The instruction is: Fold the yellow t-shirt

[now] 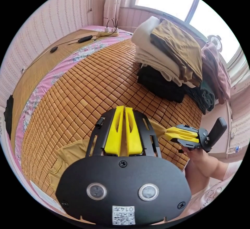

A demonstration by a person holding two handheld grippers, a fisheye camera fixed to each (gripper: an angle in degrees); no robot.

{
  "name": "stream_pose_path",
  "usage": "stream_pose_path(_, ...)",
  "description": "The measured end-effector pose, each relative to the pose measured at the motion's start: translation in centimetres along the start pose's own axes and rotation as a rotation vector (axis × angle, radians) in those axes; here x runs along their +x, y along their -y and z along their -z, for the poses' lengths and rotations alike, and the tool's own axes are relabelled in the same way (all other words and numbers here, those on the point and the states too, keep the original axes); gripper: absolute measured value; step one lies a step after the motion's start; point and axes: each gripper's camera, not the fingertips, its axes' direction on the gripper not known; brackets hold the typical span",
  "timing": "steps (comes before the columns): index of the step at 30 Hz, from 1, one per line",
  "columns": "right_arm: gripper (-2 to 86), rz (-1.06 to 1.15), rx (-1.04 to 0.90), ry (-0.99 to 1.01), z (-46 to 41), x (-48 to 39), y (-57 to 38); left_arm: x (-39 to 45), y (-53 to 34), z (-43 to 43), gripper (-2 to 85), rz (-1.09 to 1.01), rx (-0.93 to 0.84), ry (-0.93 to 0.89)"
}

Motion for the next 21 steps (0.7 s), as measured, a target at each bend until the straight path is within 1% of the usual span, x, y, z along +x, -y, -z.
stream_pose_path(2, 1.9, 0.066, 0.071, 0.067, 0.6, -2.2, 1.1, -1.5, -2.4, 4.0, -0.9, 0.015, 0.075, -0.006)
stream_pose_path(4, 2.0, 0.167, 0.073, 0.153, 0.3, -4.9, 1.9, -3.0, -6.0, 8.0, -0.9, 0.046, 0.153, 0.001)
stream_pose_path(6, 2.3, 0.284, -0.055, 0.273, -2.0, -7.7, 2.0, -5.0, -12.3, 11.7, -0.8, 0.111, 0.202, 0.022)
stream_pose_path(7, 2.4, 0.311, -0.102, 0.303, -2.8, -8.3, 1.9, -5.5, -14.1, 12.1, -0.7, 0.132, 0.203, 0.030)
stream_pose_path(9, 3.2, 0.392, -0.277, 0.364, -5.7, -10.1, 1.2, -7.4, -21.2, 12.1, -0.1, 0.257, 0.168, 0.062)
stream_pose_path(11, 4.1, 0.422, -0.359, 0.326, -7.2, -11.0, 0.6, -8.4, -25.5, 10.9, 1.4, 0.319, 0.110, 0.063)
stream_pose_path(13, 4.5, 0.455, -0.396, 0.288, -8.1, -11.6, 0.2, -8.8, -28.3, 9.8, 3.4, 0.336, 0.036, 0.094)
stream_pose_path(14, 4.7, 0.447, -0.410, 0.265, -8.6, -11.8, 0.2, -9.3, -29.8, 9.6, 3.9, 0.392, 0.014, 0.103)
stream_pose_path(17, 5.0, 0.401, -0.439, 0.288, -9.6, -12.1, 0.7, -10.5, -32.4, 10.4, 4.3, 0.429, 0.045, 0.033)
stream_pose_path(21, 5.4, 0.387, -0.474, 0.325, -10.5, -14.3, 1.6, -13.1, -34.7, 12.0, 4.3, 0.513, 0.089, 0.025)
